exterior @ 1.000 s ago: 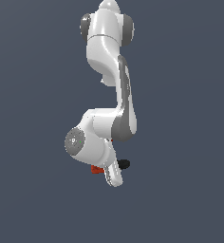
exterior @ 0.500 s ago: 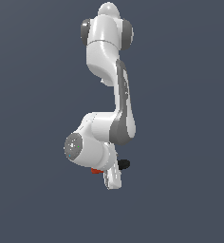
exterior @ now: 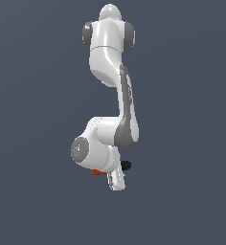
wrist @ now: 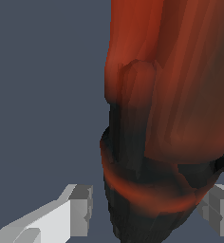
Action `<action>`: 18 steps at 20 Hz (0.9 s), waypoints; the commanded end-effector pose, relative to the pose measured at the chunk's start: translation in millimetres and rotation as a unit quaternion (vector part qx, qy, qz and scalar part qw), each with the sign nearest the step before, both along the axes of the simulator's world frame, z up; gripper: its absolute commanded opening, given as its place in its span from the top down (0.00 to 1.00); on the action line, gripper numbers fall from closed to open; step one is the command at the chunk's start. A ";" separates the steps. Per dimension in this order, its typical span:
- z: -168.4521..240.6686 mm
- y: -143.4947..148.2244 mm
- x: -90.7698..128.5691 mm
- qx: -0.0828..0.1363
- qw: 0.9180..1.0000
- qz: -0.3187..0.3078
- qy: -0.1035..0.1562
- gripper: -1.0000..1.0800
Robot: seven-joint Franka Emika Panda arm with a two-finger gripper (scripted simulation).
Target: Pick up the object and move it to a goal position.
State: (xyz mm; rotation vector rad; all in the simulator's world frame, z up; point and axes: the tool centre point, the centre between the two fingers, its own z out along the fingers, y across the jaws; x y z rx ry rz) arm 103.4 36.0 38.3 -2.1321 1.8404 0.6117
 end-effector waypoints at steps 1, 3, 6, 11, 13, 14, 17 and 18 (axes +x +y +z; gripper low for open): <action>-5.7 3.0 -1.0 0.000 1.000 -0.001 0.000 0.19; -6.1 3.2 -1.1 0.000 1.000 -0.001 0.000 1.00; -6.1 3.2 -1.1 0.000 1.000 -0.001 0.000 1.00; -6.1 3.2 -1.1 0.000 1.000 -0.001 0.000 1.00; -5.4 3.1 -0.8 0.000 1.000 -0.001 0.000 1.00; -5.2 3.0 -0.9 0.000 1.000 -0.001 0.000 1.00; -2.7 2.4 -1.9 0.000 1.000 -0.001 0.000 1.00; -1.1 2.0 -2.5 0.000 1.000 -0.001 0.000 1.00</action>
